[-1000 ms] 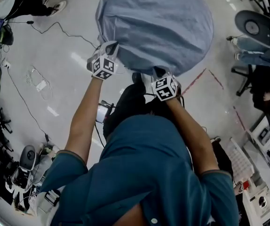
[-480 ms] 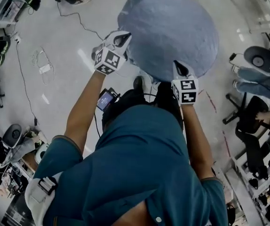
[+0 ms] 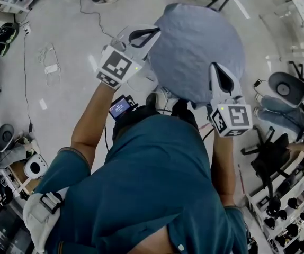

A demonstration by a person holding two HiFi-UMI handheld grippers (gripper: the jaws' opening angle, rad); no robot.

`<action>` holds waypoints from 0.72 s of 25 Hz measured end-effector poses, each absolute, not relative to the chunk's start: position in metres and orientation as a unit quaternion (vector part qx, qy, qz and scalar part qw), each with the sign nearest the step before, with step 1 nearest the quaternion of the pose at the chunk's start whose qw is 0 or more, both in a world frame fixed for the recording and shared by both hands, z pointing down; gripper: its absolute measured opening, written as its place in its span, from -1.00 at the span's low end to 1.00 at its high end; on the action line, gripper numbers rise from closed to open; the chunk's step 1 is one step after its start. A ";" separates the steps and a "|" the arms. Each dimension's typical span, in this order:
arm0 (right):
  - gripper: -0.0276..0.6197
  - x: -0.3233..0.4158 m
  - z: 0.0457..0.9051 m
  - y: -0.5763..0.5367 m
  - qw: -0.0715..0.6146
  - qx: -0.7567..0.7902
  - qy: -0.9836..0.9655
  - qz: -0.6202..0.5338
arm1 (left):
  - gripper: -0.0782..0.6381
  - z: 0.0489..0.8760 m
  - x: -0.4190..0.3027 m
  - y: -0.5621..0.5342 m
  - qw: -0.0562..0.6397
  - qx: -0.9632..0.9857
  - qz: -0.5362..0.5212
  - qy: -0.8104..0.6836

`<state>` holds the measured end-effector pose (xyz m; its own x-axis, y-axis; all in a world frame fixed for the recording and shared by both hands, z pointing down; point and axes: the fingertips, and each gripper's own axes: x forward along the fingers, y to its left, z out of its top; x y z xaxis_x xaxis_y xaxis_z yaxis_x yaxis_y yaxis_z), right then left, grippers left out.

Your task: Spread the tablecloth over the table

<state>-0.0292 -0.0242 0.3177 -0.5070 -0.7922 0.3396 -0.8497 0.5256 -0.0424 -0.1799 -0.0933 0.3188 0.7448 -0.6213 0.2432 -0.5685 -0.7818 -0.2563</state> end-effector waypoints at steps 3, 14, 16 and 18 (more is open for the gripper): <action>-0.89 -0.035 0.269 -0.015 0.122 0.459 -0.878 0.058 | -0.78 0.282 -0.174 -0.080 0.081 -0.938 -0.128 0.313; -0.89 -0.044 0.197 0.016 0.090 0.465 -0.881 0.014 | -0.78 0.239 -0.175 -0.048 0.079 -0.946 -0.082 0.303; -0.89 -0.044 0.194 0.019 0.091 0.471 -0.878 0.011 | -0.78 0.237 -0.175 -0.046 0.079 -0.948 -0.078 0.299; -0.89 -0.044 0.193 0.022 0.091 0.475 -0.875 0.011 | -0.78 0.237 -0.176 -0.044 0.081 -0.949 -0.077 0.295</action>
<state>-0.0443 0.0222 0.1932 -0.5318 -0.8299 0.1688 -0.8337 0.5481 0.0676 -0.1757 -0.0441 0.2373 0.8145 -0.5718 0.0979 -0.5470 -0.8131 -0.1992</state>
